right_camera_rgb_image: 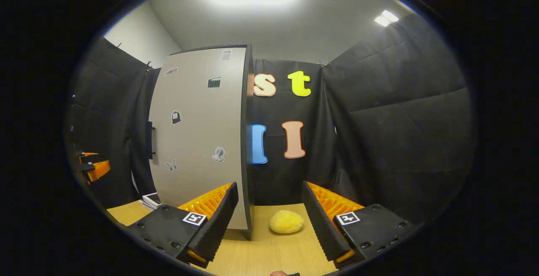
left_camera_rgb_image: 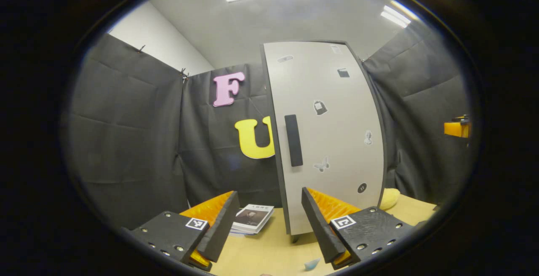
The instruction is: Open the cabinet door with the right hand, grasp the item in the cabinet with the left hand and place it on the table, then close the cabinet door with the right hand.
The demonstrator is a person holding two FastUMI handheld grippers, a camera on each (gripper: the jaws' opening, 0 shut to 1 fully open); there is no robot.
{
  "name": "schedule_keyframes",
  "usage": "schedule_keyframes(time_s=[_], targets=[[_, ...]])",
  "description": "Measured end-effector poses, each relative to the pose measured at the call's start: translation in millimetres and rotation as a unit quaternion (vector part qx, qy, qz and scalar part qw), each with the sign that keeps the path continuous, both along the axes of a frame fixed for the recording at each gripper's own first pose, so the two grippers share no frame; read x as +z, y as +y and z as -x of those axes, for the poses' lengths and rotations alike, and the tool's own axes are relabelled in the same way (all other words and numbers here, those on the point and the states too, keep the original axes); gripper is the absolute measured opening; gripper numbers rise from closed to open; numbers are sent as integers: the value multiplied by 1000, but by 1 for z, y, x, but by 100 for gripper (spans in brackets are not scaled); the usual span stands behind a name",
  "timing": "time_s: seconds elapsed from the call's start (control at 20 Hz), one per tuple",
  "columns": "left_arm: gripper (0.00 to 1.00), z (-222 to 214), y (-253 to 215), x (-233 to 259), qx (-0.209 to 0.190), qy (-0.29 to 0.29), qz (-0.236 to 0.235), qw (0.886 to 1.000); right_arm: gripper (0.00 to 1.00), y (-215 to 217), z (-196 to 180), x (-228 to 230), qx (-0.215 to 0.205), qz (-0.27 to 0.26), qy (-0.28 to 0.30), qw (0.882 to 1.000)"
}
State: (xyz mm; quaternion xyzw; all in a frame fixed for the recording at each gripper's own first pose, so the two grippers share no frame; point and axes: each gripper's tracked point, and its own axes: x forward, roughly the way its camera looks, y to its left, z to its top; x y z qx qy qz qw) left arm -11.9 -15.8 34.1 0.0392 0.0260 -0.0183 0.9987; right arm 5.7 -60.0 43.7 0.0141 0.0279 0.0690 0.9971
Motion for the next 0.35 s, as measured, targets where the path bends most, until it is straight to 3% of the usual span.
schedule_keyframes(time_s=[0.35], targets=[[91,2,5,0,5,0,-1,1000,96,-1,3,2,3,-4,-1,1000]])
